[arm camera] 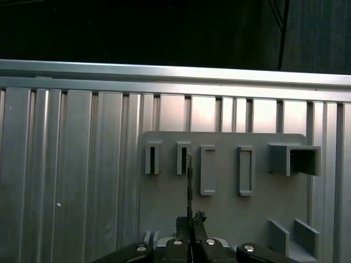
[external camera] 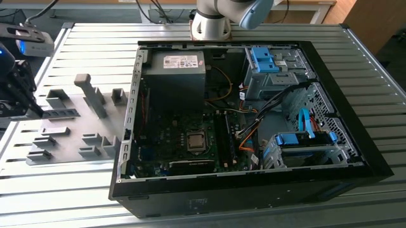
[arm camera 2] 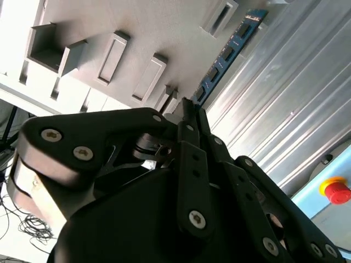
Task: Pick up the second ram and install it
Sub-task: 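Pick up the second ram and move it above second insertion slot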
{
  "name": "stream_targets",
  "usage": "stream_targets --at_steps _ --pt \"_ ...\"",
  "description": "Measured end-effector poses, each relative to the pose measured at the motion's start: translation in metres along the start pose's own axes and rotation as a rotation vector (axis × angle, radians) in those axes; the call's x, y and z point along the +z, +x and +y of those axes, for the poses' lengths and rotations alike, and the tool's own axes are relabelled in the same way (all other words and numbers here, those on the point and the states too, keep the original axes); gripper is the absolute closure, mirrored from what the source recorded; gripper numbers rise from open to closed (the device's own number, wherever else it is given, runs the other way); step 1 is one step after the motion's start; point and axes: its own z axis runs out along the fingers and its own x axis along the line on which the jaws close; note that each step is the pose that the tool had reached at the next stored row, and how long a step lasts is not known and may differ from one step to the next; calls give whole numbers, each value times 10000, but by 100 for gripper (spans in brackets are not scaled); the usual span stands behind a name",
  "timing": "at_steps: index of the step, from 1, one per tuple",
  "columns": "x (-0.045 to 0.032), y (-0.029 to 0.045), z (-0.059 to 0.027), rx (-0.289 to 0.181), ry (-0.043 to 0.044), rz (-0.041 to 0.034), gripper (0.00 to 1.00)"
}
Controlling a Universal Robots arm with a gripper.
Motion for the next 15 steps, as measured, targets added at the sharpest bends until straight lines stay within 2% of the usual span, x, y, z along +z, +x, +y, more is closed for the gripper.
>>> stream_targets --at_steps 15 --pt "-430 -8 4 0 1 -1 86"
